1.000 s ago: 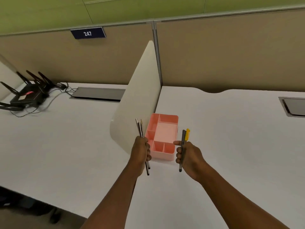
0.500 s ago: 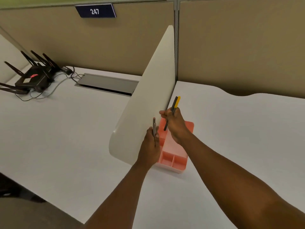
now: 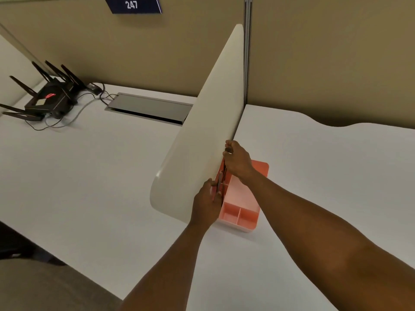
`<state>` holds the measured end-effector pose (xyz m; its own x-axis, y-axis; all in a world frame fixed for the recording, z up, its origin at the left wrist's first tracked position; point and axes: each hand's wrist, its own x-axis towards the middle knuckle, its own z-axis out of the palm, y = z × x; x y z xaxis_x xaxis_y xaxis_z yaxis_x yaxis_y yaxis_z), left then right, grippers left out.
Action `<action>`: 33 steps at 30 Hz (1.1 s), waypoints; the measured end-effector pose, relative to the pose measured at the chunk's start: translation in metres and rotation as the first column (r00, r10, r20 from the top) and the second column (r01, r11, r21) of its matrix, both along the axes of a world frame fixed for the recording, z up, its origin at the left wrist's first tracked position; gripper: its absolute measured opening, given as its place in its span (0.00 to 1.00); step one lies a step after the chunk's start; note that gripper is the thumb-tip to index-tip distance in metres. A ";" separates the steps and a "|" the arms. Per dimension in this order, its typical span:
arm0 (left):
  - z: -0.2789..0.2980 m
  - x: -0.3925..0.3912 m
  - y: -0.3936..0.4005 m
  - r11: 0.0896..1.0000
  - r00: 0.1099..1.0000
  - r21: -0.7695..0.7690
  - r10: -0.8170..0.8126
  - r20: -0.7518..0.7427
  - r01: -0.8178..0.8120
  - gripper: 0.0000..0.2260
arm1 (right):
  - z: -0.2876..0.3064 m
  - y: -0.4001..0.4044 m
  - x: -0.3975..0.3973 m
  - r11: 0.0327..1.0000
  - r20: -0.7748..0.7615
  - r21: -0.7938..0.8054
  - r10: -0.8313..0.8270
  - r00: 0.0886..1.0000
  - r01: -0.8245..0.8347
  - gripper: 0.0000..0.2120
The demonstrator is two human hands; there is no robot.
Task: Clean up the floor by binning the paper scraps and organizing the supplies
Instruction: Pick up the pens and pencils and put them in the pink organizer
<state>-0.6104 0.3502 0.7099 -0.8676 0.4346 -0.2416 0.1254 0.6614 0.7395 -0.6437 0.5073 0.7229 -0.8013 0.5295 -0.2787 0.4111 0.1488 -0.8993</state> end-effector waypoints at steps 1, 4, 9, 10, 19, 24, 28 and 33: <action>0.000 0.001 -0.001 1.000 1.000 -0.004 -0.005 -0.017 0.005 0.14 | 0.001 0.002 0.002 1.000 0.004 0.007 0.020 1.000 -0.020 0.21; 0.003 0.004 -0.004 1.000 0.999 0.012 -0.004 -0.043 0.005 0.16 | 0.003 0.007 0.011 0.999 -0.002 0.024 0.041 0.999 -0.041 0.22; 0.008 0.010 -0.011 0.999 0.998 -0.013 0.029 -0.051 -0.030 0.20 | 0.006 0.010 0.038 0.994 -0.018 0.105 -0.018 1.000 0.020 0.19; 0.009 0.012 -0.014 0.999 0.998 -0.017 0.037 -0.050 -0.038 0.21 | 0.007 0.011 0.047 0.989 -0.029 0.141 -0.049 0.998 0.052 0.18; 0.017 0.054 -0.048 0.999 0.994 -0.021 -0.028 -0.110 0.026 0.19 | 0.005 -0.012 0.139 0.938 -0.107 0.245 -0.224 0.969 0.244 0.11; 0.029 0.081 -0.059 0.988 0.957 -0.018 -0.154 -0.245 0.154 0.20 | 0.008 -0.036 0.178 0.939 -0.046 0.325 -0.099 0.994 0.109 0.13; 0.038 0.093 -0.067 0.944 0.883 -0.199 -0.318 -0.347 0.262 0.24 | 0.015 -0.056 0.207 0.906 0.057 0.424 -0.024 0.998 -0.003 0.19; 0.043 0.106 -0.097 0.858 0.790 -0.391 -0.480 -0.382 0.333 0.27 | 0.021 -0.093 0.247 0.870 0.133 0.493 -0.067 0.989 -0.007 0.24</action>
